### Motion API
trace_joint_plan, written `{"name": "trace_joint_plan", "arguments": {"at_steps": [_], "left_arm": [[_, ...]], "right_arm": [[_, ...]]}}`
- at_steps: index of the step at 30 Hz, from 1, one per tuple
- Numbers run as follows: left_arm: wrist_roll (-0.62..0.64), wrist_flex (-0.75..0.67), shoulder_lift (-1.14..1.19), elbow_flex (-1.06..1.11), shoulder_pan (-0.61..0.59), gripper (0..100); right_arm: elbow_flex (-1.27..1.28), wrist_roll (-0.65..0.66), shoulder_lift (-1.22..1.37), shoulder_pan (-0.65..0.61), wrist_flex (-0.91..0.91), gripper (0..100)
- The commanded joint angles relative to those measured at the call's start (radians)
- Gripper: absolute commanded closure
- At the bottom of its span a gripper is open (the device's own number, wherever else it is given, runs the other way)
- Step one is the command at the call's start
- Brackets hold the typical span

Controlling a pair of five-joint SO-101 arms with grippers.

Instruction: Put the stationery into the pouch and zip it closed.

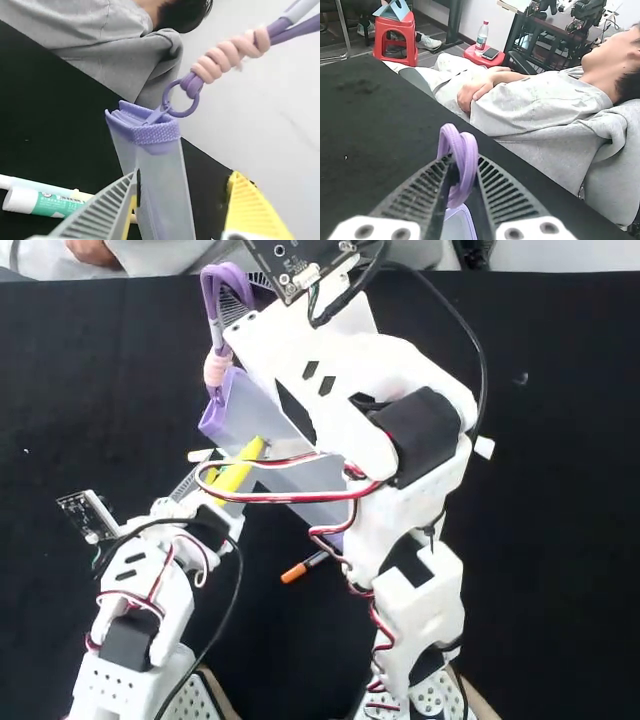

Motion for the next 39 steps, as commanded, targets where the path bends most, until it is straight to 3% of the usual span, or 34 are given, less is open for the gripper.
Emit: {"name": "trace_joint_plan", "arguments": {"at_steps": [1, 10, 14, 23, 26, 28, 34, 39], "left_arm": [[0.005, -0.066, 0.054, -0.01, 0.01, 72], [0.009, -0.075, 0.494, -0.298, 0.015, 72], [0.009, -0.077, 0.572, -0.349, 0.01, 79], [-0.003, -0.077, 0.489, -0.331, 0.01, 91], [-0.097, -0.077, 0.459, -0.329, 0.01, 95], [-0.161, -0.074, 0.439, -0.328, -0.007, 97], [-0.166, -0.074, 0.341, -0.297, -0.051, 97], [-0.242, 0.021, 0.215, -0.331, -0.045, 97]], "right_arm": [[-0.048, -0.009, -0.088, -0.026, -0.025, 98.8], [-0.05, -0.003, -0.088, -0.048, -0.026, 98.7], [-0.05, -0.003, -0.097, -0.046, -0.02, 98.7], [-0.05, -0.003, -0.099, -0.046, -0.025, 98.7], [-0.05, -0.003, -0.105, -0.041, -0.023, 98.7], [-0.05, -0.003, -0.107, -0.006, -0.023, 98.7], [-0.047, -0.008, -0.097, 0.138, -0.04, 98.7], [-0.047, -0.005, -0.099, 0.216, -0.084, 98.8]]}}
